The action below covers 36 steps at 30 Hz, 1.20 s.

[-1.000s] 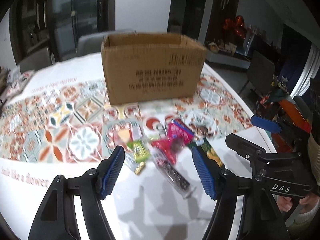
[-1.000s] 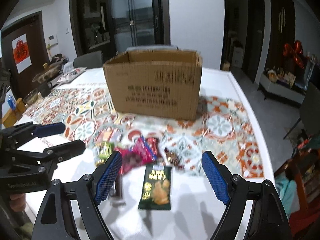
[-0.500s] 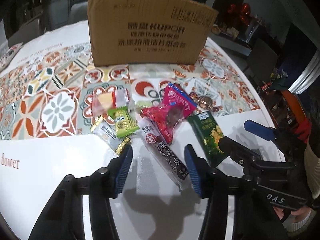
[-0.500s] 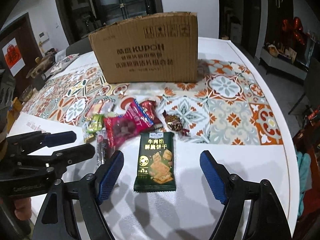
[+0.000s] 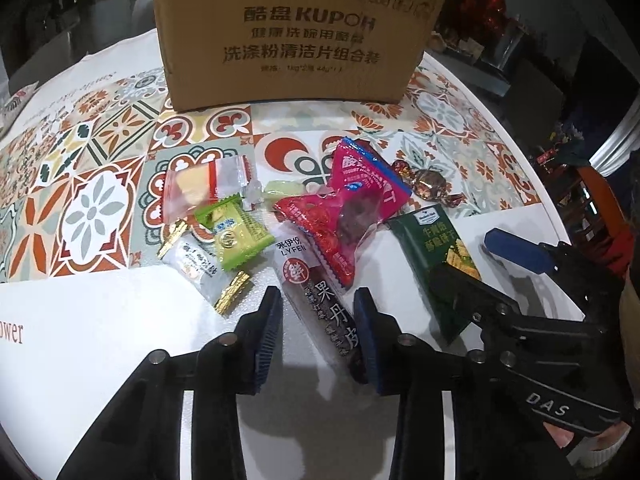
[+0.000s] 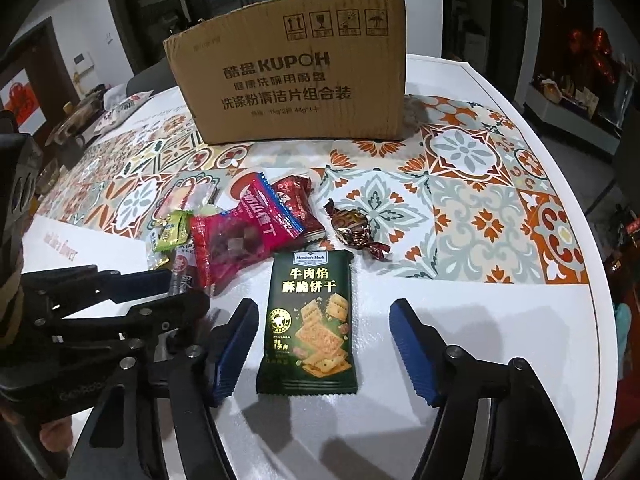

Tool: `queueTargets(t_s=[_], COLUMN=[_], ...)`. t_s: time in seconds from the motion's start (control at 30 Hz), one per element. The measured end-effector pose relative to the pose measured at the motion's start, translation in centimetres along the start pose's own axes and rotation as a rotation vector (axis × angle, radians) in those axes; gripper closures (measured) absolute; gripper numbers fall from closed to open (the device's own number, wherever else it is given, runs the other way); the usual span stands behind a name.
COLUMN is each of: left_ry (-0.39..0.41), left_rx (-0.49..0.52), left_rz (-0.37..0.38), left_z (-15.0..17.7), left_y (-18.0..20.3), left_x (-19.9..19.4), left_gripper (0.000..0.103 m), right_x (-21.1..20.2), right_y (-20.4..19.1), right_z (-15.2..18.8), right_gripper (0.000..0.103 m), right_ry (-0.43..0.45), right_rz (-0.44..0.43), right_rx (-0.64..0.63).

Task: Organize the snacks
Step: 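Grasp the haw-flake stick with the left tool while the right tool grasps the green cracker packet, then carry both snacks over the box and open both tools to drop them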

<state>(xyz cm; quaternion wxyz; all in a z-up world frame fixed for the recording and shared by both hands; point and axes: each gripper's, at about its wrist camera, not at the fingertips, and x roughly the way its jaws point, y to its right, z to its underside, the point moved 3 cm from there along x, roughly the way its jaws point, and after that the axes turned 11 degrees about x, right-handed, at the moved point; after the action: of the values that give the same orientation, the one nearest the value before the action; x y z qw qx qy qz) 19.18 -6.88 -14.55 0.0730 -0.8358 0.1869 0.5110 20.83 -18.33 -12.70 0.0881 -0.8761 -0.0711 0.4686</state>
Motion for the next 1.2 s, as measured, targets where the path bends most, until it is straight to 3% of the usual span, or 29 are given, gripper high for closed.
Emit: queueTargets(t_s=[0.13,0.3,0.37,0.43,0.7,1.2], left_ry=[-0.001,-0.001,0.002,0.003,0.032,0.221], left_rx=[-0.010,-0.046,-0.058,-0.061,-0.081,-0.050], left_rz=[-0.006,0.011,0.008,0.008,0.013,-0.029], left_z=[0.2,0.4,0.6,0.8,1.7,0.4], left_y=[-0.4,-1.0,-1.3,-1.3,-1.1,-0.9], left_x=[-0.1,-0.3,-0.4,-0.5,-2.1,-8.8], left_gripper=[0.079,0.084,0.084,0.085,0.085,0.085], right_x=[0.8,1.5,1.6,1.5,0.2,-5.4], right_y=[-0.5,-0.8,-0.9,-1.2,-0.9,-3.2], right_z=[0.0,0.1,0.2,0.3,0.3,-1.3], right_gripper=[0.034,0.036,0.050,0.056,0.057,0.057], right_ry=[-0.016,-0.017,-0.010,0.001,-0.005,0.112], right_rz=[0.017,0.059,0.080,0.098,0.051,-0.006], right_rx=[-0.013,-0.038,-0.055,-0.077,-0.020,-0.039])
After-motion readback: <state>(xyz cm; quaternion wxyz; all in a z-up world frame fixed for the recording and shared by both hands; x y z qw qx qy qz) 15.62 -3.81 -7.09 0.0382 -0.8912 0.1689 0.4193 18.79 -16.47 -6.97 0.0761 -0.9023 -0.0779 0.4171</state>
